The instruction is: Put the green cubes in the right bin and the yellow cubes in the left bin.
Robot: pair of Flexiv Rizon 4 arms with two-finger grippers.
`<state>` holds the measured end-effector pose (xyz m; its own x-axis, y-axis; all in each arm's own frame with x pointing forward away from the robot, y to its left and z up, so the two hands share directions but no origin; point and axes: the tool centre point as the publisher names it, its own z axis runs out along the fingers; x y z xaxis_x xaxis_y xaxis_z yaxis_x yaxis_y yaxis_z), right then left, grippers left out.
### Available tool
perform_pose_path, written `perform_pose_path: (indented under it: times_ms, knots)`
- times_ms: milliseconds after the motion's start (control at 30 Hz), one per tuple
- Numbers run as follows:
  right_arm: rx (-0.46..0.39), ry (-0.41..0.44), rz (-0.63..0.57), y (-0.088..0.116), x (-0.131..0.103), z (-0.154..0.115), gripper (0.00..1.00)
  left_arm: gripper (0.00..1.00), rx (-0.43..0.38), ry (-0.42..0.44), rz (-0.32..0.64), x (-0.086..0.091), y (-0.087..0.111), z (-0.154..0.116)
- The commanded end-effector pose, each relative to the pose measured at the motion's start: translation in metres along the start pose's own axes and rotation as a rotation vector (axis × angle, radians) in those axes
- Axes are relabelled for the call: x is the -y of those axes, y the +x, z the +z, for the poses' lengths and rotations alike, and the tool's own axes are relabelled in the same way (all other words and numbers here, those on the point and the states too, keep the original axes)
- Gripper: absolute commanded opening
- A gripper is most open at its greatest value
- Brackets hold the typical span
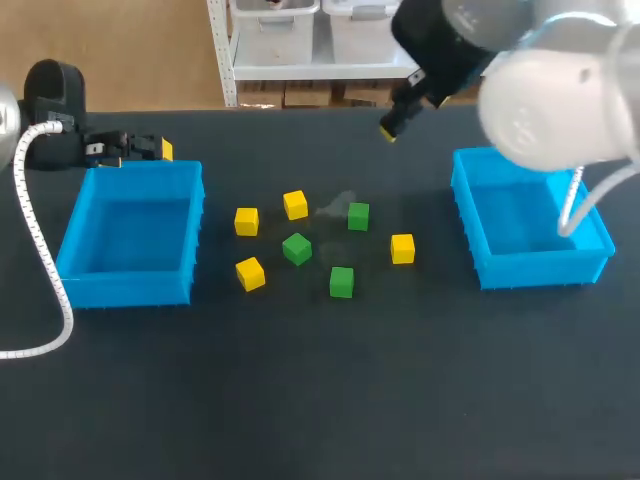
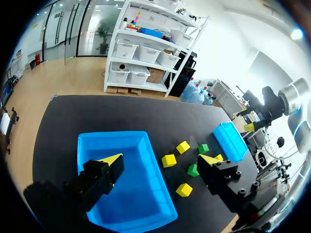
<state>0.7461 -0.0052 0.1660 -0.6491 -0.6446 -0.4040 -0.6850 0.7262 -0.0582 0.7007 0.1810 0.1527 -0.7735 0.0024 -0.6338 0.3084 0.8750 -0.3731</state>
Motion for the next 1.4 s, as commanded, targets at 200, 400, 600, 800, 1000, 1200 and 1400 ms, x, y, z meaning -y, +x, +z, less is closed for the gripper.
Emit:
perform_pose_path:
  times_ms: [200,400,600,800,1000,1200,1400]
  knots:
    - [-0.132,0.045,-0.053,-0.014,-0.01,0.032,1.0,1.0,0.006,0.01,0.002,-0.002,0.001,0.0]
    - [-0.167,0.046,-0.075,-0.013,-0.018,0.046,1.0,1.0,0.006,0.01,0.002,-0.002,0.001,0.0]
    - [-0.208,0.046,-0.1,-0.011,-0.022,0.06,1.0,1.0,0.006,0.01,0.002,-0.002,0.001,0.0]
    - [-0.242,0.038,-0.119,-0.01,-0.026,0.075,1.0,1.0,0.006,0.01,0.002,-0.002,0.001,0.0]
    - [-0.272,0.031,-0.135,-0.004,-0.032,0.088,1.0,1.0,0.006,0.01,0.002,-0.002,0.001,0.0]
    - [-0.284,0.023,-0.139,0.001,-0.036,0.098,1.0,1.0,0.006,0.01,0.002,-0.002,0.001,0.0]
    - [-0.305,0.006,-0.139,0.008,-0.039,0.115,1.0,1.0,0.006,0.01,0.002,-0.002,0.001,0.0]
